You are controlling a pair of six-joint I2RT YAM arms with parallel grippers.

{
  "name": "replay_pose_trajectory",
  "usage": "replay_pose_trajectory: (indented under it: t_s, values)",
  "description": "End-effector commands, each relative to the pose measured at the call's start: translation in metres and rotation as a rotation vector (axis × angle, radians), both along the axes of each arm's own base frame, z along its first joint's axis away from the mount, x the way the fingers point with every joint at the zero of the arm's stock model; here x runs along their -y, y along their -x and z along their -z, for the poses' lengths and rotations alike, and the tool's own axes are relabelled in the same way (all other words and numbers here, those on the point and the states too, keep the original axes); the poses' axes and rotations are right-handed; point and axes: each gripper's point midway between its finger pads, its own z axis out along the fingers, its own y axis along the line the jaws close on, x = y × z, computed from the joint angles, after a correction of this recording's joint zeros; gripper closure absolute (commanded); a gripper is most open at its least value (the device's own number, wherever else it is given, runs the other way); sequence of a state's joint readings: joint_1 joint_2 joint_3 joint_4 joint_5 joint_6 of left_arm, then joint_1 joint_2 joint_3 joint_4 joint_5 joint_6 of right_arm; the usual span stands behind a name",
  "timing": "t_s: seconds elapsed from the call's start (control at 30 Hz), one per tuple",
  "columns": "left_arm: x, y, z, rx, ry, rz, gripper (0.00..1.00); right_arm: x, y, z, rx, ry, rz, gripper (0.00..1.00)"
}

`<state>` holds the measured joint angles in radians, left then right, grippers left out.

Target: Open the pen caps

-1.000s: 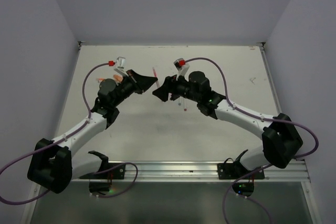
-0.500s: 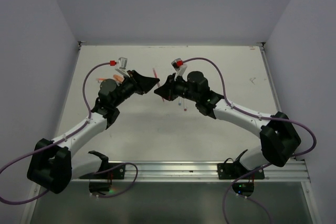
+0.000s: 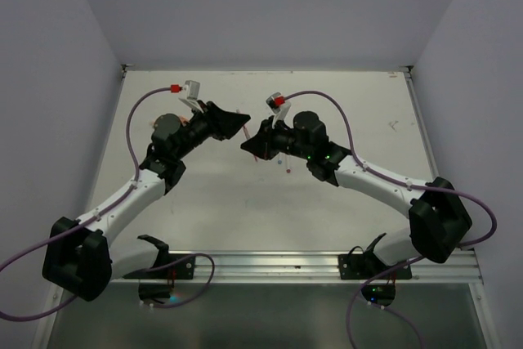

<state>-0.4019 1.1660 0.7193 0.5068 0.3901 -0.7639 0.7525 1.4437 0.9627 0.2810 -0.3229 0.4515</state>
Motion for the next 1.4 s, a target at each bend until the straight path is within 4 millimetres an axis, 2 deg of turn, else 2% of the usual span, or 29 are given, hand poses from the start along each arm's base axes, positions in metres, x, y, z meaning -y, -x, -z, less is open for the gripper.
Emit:
replay_pose_trajectory:
  t_s: [0.0,0.07,0.2,0.37,0.47,0.57,0.67,0.8,0.93,1.13,1.37]
  values:
    - [0.005,-0.002,-0.018,0.052,-0.002,0.018,0.47,0.000,0.008,-0.017,0.047,-0.018,-0.041,1.00]
    - [0.005,-0.002,-0.019,0.054,0.002,0.016,0.50,-0.001,0.009,-0.016,0.044,-0.015,-0.048,1.00]
    - [0.005,-0.004,-0.019,0.047,0.008,0.016,0.65,0.000,0.008,-0.013,0.043,-0.008,-0.046,1.00]
    - [0.008,-0.003,-0.018,0.039,0.010,0.033,0.78,0.000,0.006,-0.012,0.042,-0.006,-0.041,1.00]
    - [0.007,-0.003,-0.020,0.039,0.018,0.027,1.00,0.000,0.007,-0.011,0.045,0.000,-0.046,1.00]
    - [0.005,-0.006,-0.026,0.048,0.030,0.005,1.00,0.003,0.008,-0.002,0.039,0.026,-0.043,1.00]
    - [-0.004,-0.010,-0.041,0.081,0.047,-0.058,1.00,0.009,0.013,0.011,0.027,0.059,-0.042,1.00]
    - [-0.031,-0.028,-0.057,0.102,0.049,-0.245,1.00,0.020,0.022,0.033,0.008,0.100,-0.044,1.00]
    - [-0.052,-0.035,-0.085,0.169,0.075,-0.374,1.00,0.033,0.036,0.065,-0.033,0.150,-0.049,1.00]
    - [-0.077,-0.032,-0.132,0.294,0.164,-0.495,1.00,0.041,0.053,0.090,-0.059,0.174,-0.064,1.00]
    - [-0.101,-0.027,-0.162,0.358,0.268,-0.604,1.00,0.046,0.065,0.114,-0.085,0.199,-0.067,1.00]
